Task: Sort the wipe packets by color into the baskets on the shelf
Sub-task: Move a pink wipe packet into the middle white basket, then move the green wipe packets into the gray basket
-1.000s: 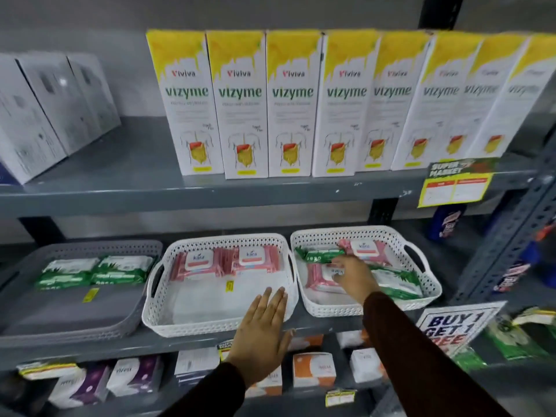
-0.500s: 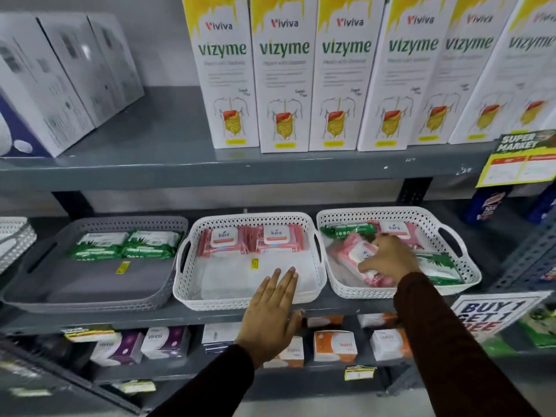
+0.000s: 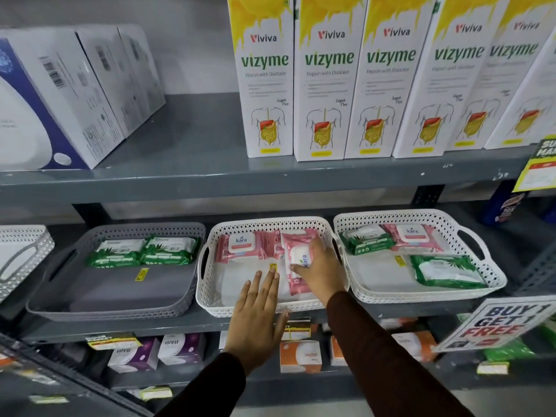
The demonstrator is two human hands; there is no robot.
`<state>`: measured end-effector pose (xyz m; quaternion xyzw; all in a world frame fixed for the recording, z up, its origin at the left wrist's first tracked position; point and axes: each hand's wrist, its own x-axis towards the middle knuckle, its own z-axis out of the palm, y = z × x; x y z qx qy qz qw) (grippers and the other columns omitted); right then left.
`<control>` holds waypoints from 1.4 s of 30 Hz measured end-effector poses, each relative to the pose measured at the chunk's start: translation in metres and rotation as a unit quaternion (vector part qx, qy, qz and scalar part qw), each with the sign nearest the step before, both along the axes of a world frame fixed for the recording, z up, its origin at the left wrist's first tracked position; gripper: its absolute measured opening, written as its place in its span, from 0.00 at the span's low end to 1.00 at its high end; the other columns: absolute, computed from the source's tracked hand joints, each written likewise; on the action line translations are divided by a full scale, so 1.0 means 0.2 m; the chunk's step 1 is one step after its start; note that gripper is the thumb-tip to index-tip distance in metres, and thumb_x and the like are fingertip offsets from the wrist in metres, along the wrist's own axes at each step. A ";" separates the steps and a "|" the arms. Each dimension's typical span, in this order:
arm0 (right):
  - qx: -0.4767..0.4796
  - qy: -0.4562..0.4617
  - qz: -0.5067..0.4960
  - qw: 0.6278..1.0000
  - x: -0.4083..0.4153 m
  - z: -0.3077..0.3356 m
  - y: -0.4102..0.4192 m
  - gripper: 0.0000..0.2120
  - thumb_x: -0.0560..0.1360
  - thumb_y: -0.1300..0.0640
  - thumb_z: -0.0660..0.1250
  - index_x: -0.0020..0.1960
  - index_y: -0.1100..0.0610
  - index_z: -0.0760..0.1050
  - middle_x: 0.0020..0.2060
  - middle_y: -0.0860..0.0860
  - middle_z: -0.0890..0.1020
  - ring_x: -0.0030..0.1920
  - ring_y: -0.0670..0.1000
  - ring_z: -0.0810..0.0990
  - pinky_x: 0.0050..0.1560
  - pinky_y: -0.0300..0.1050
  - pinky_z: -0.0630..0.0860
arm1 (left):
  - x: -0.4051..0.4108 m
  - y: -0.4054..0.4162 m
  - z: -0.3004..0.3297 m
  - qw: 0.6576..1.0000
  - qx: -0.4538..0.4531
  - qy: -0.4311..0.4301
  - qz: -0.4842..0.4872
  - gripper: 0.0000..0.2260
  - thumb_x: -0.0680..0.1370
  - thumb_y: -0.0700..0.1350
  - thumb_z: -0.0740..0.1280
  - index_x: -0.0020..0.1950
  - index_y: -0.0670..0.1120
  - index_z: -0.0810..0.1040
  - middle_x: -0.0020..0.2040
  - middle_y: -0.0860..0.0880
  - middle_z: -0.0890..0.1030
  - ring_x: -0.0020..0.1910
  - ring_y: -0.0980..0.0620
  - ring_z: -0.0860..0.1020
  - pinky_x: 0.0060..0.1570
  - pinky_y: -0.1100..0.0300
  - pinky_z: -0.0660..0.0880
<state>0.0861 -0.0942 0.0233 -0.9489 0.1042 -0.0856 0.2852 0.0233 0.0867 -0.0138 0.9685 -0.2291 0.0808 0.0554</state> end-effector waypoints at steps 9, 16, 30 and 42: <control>0.062 -0.130 -0.058 0.988 0.09 0.02 -0.24 0.03 0.76 0.59 0.67 0.49 0.56 0.79 0.40 0.53 0.81 0.38 0.56 0.80 0.36 0.44 0.75 | 0.01 -0.05 0.00 0.999 0.032 0.019 0.005 0.32 0.81 0.61 0.45 0.79 0.43 0.47 0.80 0.45 0.48 0.78 0.45 0.42 0.74 0.45 0.45; -0.082 0.115 -0.056 0.988 0.32 0.00 -0.70 0.25 0.75 0.56 0.63 0.72 0.48 0.68 0.70 0.61 0.71 0.68 0.66 0.69 0.66 0.63 0.71 | 0.00 -0.15 0.02 0.999 0.022 0.022 0.026 0.31 0.81 0.61 0.43 0.79 0.45 0.46 0.80 0.47 0.49 0.78 0.46 0.42 0.76 0.46 0.42; 0.040 0.143 0.052 0.988 0.05 -0.14 -0.75 0.13 0.76 0.52 0.62 0.50 0.58 0.81 0.53 0.58 0.82 0.54 0.60 0.80 0.58 0.54 0.76 | -0.03 -0.18 -0.01 0.999 -0.004 0.004 0.054 0.30 0.81 0.60 0.48 0.78 0.43 0.57 0.79 0.46 0.58 0.78 0.44 0.49 0.76 0.44 0.46; 0.026 0.219 -0.184 0.958 0.16 -0.07 -0.63 0.47 0.67 0.42 0.72 0.77 0.57 0.53 0.72 0.63 0.66 0.71 0.67 0.66 0.64 0.60 0.69 | -0.06 -0.11 0.04 0.999 -0.030 0.028 0.026 0.30 0.81 0.60 0.44 0.79 0.45 0.53 0.79 0.46 0.58 0.78 0.44 0.51 0.76 0.47 0.48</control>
